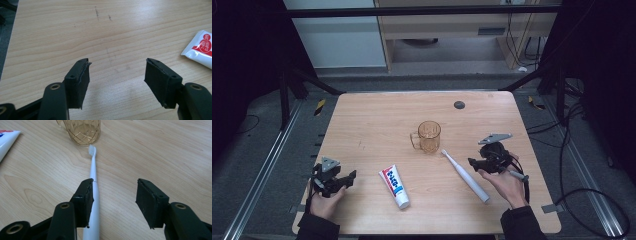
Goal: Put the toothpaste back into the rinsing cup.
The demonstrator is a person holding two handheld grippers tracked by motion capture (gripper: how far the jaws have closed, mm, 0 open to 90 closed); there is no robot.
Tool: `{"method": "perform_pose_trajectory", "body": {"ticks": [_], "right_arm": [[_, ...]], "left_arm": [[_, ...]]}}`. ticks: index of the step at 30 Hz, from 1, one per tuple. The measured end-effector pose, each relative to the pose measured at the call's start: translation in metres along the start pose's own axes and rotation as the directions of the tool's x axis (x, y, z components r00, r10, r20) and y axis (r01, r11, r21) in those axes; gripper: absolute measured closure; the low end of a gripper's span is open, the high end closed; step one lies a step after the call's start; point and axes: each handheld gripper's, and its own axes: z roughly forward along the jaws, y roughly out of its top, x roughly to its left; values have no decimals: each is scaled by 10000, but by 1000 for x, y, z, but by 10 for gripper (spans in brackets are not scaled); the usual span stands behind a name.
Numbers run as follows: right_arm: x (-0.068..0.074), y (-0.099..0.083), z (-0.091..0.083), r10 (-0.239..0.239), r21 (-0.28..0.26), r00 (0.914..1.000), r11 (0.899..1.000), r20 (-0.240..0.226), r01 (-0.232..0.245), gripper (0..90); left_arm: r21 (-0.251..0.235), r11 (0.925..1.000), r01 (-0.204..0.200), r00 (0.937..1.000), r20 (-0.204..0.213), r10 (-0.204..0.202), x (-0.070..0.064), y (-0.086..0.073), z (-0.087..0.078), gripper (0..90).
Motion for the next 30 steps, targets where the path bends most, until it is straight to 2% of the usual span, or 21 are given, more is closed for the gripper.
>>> {"method": "perform_pose_trajectory", "body": {"ticks": [12, 22, 30], "right_arm": [[9, 15, 18, -301, 1066, 9989, 9937, -353, 337, 486], [19, 23, 36, -679, 1901, 9962, 9787, -548, 772, 496], [21, 24, 46, -639, 2389, 9960, 9680, -632, 773, 502]], "left_arm": [[50, 10000, -26, 10000, 2, 26, 0, 0, 1, 355], [68, 10000, -49, 10000, -7, 49, 0, 0, 1, 355], [84, 10000, -53, 10000, -4, 53, 0, 0, 2, 354]]}}
